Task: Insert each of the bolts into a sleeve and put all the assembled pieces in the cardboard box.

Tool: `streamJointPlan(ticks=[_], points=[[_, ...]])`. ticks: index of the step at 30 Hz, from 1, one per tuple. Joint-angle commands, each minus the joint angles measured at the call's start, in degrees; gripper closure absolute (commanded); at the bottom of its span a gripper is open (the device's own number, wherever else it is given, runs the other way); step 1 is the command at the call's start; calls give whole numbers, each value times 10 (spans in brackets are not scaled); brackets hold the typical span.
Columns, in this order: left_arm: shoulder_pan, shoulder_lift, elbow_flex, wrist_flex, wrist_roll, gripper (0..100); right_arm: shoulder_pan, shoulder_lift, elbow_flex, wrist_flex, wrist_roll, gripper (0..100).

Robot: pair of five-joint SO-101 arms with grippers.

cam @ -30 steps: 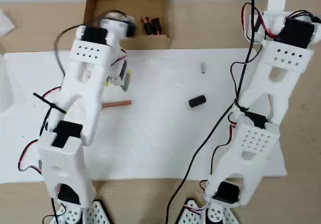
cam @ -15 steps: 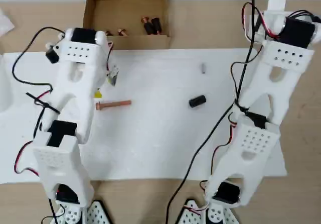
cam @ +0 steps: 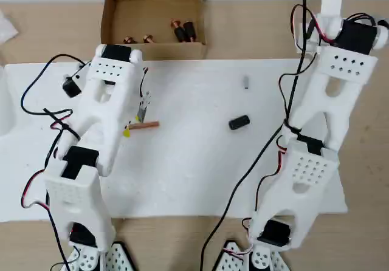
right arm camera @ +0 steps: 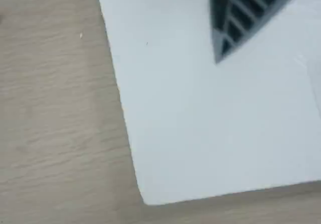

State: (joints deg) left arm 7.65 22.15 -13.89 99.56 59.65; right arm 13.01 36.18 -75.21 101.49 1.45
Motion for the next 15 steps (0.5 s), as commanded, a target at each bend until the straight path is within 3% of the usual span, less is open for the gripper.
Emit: streamJointPlan(ticks=[1,10,15], points=[[1,-36,11,9,59,818,-9,-40,1,10,6,602],[1,-32,3,-2,113,818,-10,-40,0,10,6,602],[3,-31,9,-55,170,818,-10,-40,0,10,6,602]])
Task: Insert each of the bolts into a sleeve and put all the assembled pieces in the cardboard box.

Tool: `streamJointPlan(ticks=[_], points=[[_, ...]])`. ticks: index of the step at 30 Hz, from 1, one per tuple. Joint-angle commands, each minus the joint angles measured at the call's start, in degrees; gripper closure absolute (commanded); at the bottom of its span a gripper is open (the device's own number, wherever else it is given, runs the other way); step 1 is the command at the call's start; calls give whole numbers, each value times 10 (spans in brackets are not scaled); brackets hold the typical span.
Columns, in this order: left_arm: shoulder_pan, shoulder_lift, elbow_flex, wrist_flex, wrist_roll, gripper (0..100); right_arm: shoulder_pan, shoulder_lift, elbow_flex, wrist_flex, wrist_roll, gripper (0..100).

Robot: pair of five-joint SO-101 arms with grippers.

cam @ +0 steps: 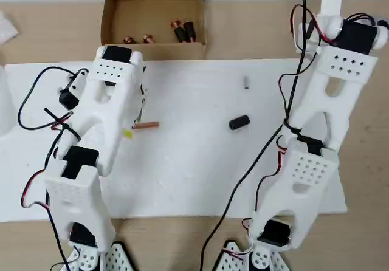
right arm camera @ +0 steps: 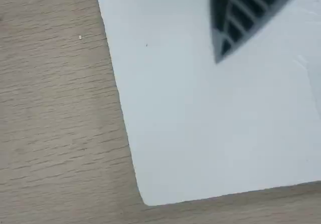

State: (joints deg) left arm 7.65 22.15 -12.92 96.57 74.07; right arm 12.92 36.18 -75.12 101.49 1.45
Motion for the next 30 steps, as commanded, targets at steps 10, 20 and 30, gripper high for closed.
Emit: streamJointPlan(ticks=[10,20,30], points=[[-11,-31,62,-77,47,818,-6,-40,0,10,6,602],[-52,-30,68,-79,46,821,-8,-40,0,10,6,602],[-50,-30,163,-194,47,821,-7,-40,0,10,6,602]])
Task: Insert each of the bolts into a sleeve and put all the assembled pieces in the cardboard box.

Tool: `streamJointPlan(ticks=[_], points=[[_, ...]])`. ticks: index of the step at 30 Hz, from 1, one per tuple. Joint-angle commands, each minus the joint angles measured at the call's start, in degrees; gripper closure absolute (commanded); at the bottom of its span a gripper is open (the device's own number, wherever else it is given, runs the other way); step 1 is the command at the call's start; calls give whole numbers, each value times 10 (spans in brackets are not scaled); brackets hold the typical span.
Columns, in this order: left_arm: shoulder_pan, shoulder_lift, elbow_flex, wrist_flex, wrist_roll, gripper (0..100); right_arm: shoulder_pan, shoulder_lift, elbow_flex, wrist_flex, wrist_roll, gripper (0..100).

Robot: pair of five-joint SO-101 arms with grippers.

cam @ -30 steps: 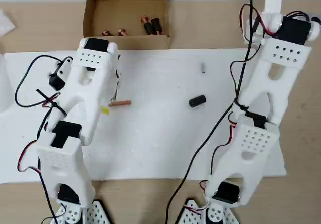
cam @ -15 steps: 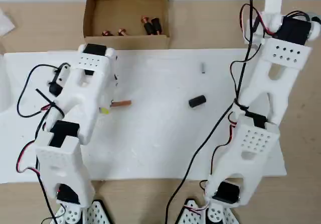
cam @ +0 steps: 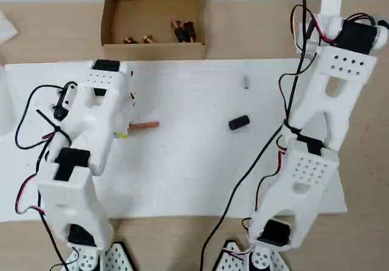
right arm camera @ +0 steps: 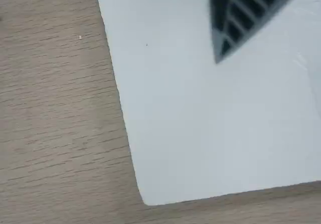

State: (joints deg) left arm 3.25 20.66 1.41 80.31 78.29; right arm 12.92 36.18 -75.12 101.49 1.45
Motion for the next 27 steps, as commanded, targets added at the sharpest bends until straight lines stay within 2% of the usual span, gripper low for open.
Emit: streamJointPlan(ticks=[1,8,10,13,18,22,27], points=[[-6,-15,26,-40,5,821,-7,-40,0,10,6,602],[-2,-15,36,-56,5,823,-7,-38,0,10,6,602],[2,-15,34,-56,1,866,-8,-38,0,10,4,602],[4,-19,23,-55,-34,1000,-9,-38,0,10,4,602],[4,-22,-28,-15,-56,993,-9,-38,0,10,4,602],[2,-22,-111,43,-139,993,-18,-41,0,10,-12,602],[-7,-22,-248,113,-330,993,-47,-41,1,11,-125,602]])
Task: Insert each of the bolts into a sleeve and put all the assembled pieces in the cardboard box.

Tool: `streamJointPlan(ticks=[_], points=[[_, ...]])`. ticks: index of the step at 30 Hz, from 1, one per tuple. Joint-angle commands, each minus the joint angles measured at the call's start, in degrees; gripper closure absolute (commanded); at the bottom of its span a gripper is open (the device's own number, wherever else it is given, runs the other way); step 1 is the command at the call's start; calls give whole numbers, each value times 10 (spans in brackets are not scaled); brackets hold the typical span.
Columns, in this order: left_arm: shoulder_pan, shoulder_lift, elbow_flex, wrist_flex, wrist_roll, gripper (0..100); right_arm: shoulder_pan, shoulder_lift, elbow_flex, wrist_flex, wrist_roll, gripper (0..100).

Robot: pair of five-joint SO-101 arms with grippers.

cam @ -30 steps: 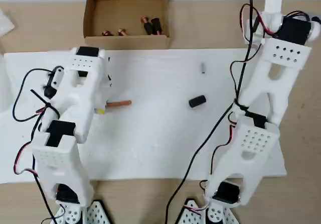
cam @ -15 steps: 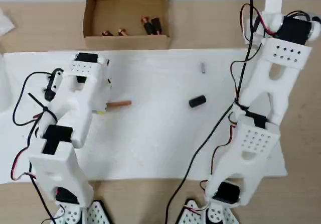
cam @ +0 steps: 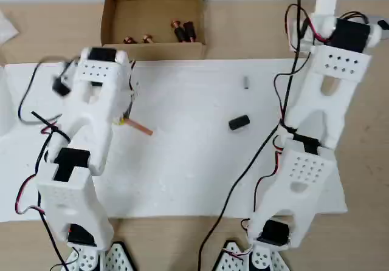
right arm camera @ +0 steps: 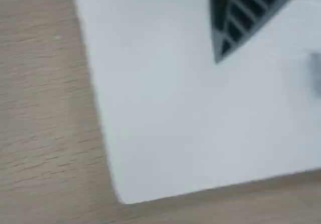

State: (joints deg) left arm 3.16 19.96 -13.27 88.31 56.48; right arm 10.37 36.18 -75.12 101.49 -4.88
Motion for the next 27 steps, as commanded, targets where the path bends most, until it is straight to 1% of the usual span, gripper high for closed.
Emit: streamJointPlan(ticks=[1,3,5,6,8,10,12,15,18,23,27], points=[[-8,-15,-129,45,-166,994,-29,-41,2,11,-86,602],[-11,-15,-182,63,-302,994,-44,-41,19,11,-122,602],[-16,-15,-233,77,-433,994,-58,-47,38,11,-135,602],[-16,-15,-262,84,-464,994,-63,-55,51,11,-136,602],[-16,-15,-320,114,-504,994,-73,-79,82,11,-136,602],[-20,-16,-360,122,-543,994,-84,-114,129,11,-136,602],[-25,-36,-376,122,-564,994,-90,-160,189,11,-136,602],[-15,-102,-353,122,-575,994,-105,-244,309,11,-136,602],[21,-184,-314,122,-596,994,-121,-335,445,9,-137,602],[62,-312,-213,121,-593,993,-153,-434,631,-1,-141,602],[68,-410,-107,121,-593,993,-160,-464,714,-55,-171,602]])
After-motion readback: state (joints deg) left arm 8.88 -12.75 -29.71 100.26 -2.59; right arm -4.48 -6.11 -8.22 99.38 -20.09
